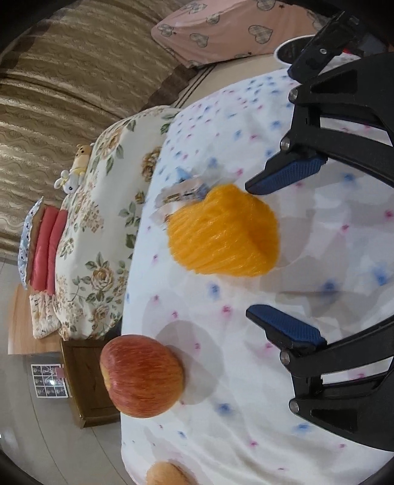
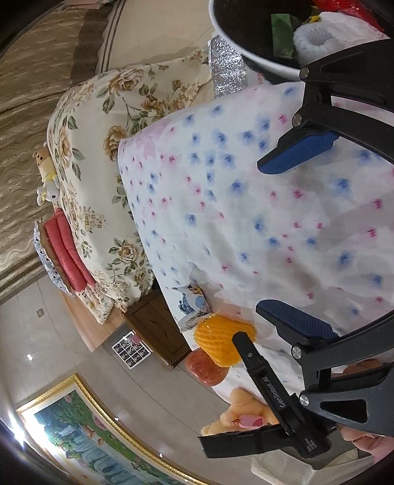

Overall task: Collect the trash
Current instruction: 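Grasp the orange foam net with the left tool while the right tool grasps the blue-and-white wrapper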

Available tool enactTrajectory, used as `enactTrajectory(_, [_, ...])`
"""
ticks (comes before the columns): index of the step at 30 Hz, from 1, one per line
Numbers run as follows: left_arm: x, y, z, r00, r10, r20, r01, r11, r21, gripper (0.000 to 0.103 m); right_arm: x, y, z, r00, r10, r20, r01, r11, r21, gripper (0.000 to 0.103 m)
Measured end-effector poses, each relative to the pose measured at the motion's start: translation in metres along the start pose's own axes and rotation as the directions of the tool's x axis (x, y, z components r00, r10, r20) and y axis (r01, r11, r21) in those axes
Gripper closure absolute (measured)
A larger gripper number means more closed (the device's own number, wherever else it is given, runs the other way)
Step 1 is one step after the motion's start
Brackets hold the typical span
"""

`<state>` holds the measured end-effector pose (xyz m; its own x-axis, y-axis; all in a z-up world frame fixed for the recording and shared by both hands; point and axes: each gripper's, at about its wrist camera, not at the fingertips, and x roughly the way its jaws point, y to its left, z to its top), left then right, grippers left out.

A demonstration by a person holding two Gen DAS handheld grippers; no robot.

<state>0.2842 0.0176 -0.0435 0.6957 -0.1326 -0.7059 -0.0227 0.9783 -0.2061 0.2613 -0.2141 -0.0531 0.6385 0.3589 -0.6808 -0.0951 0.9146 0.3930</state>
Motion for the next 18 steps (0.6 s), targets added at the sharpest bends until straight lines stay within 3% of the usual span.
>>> enactTrajectory(1, [0.001,0.002,0.001,1.0,-0.009,-0.001,0.009,1.0,0.001,0.063,0.003,0.001,0.001,1.0,0.002,-0.003,-0.002,1.0,-0.002,0.017])
enactTrajectory(4, [0.001,0.007,0.001,0.999,-0.033,0.0,0.033,0.999,0.008,0.076,0.01,0.007,0.004,1.0,0.01,-0.011,-0.01,1.0,-0.01,0.017])
enactTrajectory(18, [-0.04,0.059,-0.025,0.999,-0.027,0.023,0.029,0.996,-0.089,0.079,0.069,0.061,0.022,0.995,0.074,-0.061,-0.08,0.991,-0.103,0.017])
